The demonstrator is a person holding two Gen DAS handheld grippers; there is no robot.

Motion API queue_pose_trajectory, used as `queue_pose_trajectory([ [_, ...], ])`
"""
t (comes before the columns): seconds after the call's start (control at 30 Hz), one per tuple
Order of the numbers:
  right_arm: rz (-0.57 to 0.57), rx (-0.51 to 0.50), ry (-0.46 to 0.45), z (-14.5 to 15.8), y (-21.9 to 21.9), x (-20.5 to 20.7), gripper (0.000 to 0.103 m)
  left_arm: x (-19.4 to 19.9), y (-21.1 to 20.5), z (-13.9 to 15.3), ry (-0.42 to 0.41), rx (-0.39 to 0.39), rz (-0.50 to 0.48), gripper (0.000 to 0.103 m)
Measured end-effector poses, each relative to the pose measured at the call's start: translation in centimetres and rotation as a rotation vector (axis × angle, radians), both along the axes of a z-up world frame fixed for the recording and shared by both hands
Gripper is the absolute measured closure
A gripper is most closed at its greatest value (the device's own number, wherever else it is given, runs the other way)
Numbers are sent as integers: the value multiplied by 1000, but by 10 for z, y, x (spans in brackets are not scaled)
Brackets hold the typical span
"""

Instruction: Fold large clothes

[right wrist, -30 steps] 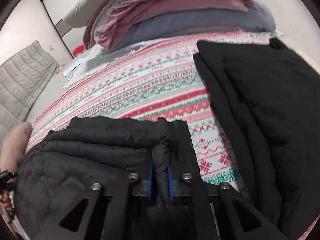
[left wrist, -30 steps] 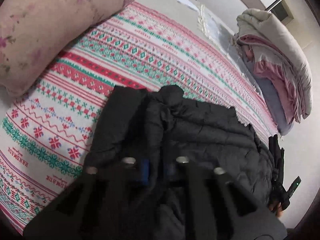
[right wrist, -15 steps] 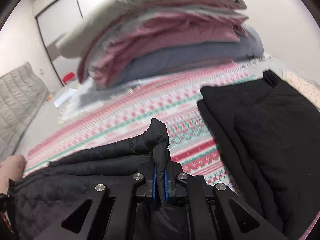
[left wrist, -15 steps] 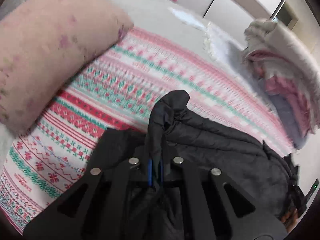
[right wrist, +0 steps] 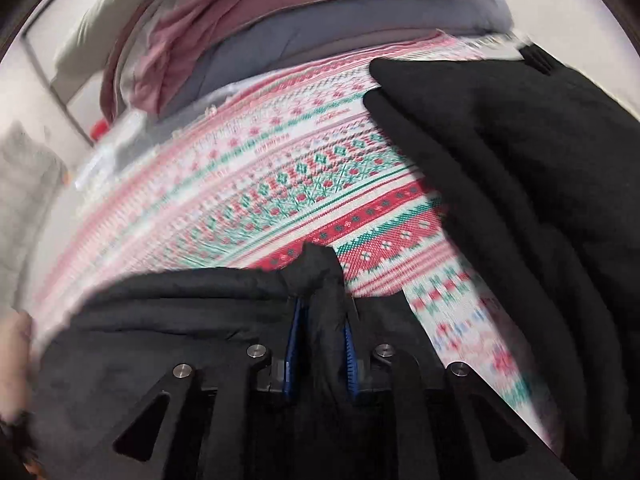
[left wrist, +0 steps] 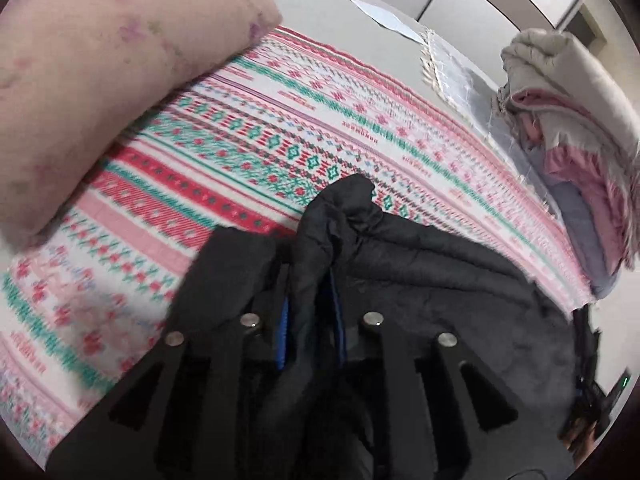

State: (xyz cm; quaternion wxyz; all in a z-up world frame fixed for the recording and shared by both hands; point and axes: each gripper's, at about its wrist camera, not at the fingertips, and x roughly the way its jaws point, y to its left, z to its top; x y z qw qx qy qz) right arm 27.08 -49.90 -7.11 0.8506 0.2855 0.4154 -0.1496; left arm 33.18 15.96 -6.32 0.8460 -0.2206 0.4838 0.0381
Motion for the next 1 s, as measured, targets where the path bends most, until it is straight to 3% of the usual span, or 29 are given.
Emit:
queue_pose_trajectory([
  [0.03,-36,35,-45,14,-1,-19,76,-11,4,15,-22,-7,17,76],
  [0.07,-72,62,-82,26,0,-39,73,-19,5,24,-38,-7,27,64],
  [0.1,-92,84,-110,34,3,-55,62,-31,7,35,-61,-9,39,52],
  [0.13,-112,109,-139,42,7,-75,41,-44,6,48,-94,-17,46,47],
  [0.2,-137,129,-172,51,18,-106,21,-70,0,70,-143,-18,24,42],
  [0.3,-110,147,-161,56,38,-144,21,-103,-15,87,-173,-2,22,39],
  [0.4,-108,186,-141,49,54,-169,21,-131,-56,85,-185,-16,-74,35],
  [0.6,-81,178,-136,20,78,-187,21,-157,-148,26,-101,102,-304,35],
  [0.63,-68,171,-136,13,81,-186,21,-155,-162,10,-79,177,-334,35],
  [0.67,-50,160,-123,4,83,-182,21,-154,-169,1,-71,235,-347,34],
  [0.73,-1,119,-60,-13,90,-176,21,-152,-173,-11,-66,276,-364,32],
  [0.83,44,104,-6,-19,90,-167,20,-147,-168,-11,-47,247,-346,32],
  [1.0,51,123,-36,-16,87,-172,19,-144,-170,3,-13,240,-333,32],
])
